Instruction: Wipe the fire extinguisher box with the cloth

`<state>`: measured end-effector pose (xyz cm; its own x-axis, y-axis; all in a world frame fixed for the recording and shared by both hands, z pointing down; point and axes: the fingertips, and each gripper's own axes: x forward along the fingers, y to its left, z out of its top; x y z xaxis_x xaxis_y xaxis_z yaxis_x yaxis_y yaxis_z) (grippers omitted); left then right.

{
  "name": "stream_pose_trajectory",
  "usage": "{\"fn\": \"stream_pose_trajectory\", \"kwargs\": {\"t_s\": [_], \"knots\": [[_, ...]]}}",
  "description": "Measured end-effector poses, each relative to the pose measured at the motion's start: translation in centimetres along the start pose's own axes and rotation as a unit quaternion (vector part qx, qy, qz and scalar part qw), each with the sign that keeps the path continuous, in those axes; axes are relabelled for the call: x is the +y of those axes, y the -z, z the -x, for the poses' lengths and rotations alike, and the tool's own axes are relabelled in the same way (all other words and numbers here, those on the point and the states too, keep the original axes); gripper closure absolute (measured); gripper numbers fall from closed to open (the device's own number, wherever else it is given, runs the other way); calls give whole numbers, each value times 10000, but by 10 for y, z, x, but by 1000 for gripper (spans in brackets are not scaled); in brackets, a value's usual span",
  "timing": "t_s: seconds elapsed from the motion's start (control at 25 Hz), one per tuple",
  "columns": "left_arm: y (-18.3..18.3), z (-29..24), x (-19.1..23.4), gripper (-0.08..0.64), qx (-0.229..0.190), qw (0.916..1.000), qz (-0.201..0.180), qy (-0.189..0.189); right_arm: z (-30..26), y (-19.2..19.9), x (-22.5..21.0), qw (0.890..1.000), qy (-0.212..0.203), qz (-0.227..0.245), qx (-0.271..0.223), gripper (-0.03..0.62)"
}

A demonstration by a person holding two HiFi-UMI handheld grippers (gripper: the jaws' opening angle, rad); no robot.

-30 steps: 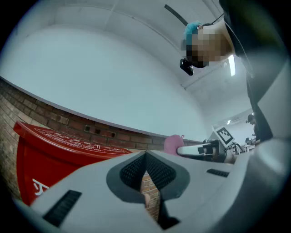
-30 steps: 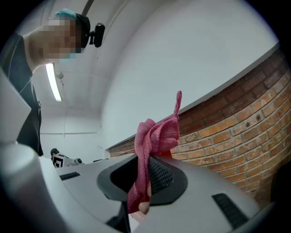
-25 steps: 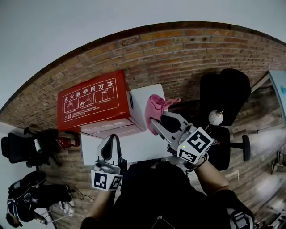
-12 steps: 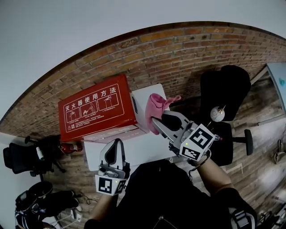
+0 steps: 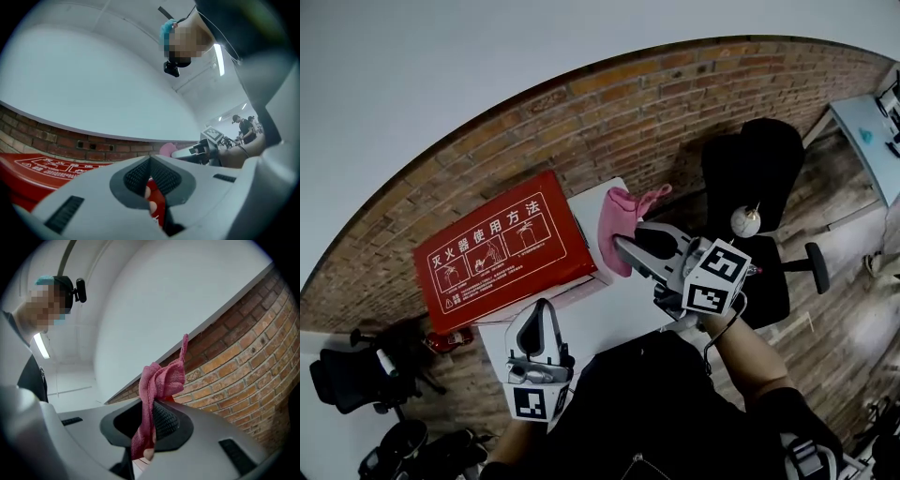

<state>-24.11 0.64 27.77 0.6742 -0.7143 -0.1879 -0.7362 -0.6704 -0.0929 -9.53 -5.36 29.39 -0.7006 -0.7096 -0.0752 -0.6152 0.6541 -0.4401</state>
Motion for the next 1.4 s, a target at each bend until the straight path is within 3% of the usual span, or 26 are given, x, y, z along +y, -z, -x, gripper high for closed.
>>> {"fn": "stream_pose_trajectory", "kwargs": {"t_s": [0.28, 0.4, 0.56, 0.92, 1.2, 1.4], "knots": [[-20, -4, 6, 522, -274, 9988, 136, 386, -6, -6, -12, 9991, 90, -401, -124, 525], [-20, -7, 1, 522, -280, 9984, 276, 410, -9, -9, -17, 9978, -73, -654, -55, 525], [-15, -13, -7, 522, -204, 9991, 175, 316, -18, -15, -32, 9951, -382, -913, 65, 525], [-4, -29, -26, 522, 21, 9978, 110, -652, -47, -12, -62, 9753, -1328, -1651, 622, 525], [5, -25, -46, 522, 197, 9905, -109, -1360, -74, -9, -72, 9461, -1959, -2371, 1019, 525], [12, -16, -54, 522, 348, 9835, -192, -1766, -94, 6, -87, 9247, -2065, -2880, 1394, 525]]}}
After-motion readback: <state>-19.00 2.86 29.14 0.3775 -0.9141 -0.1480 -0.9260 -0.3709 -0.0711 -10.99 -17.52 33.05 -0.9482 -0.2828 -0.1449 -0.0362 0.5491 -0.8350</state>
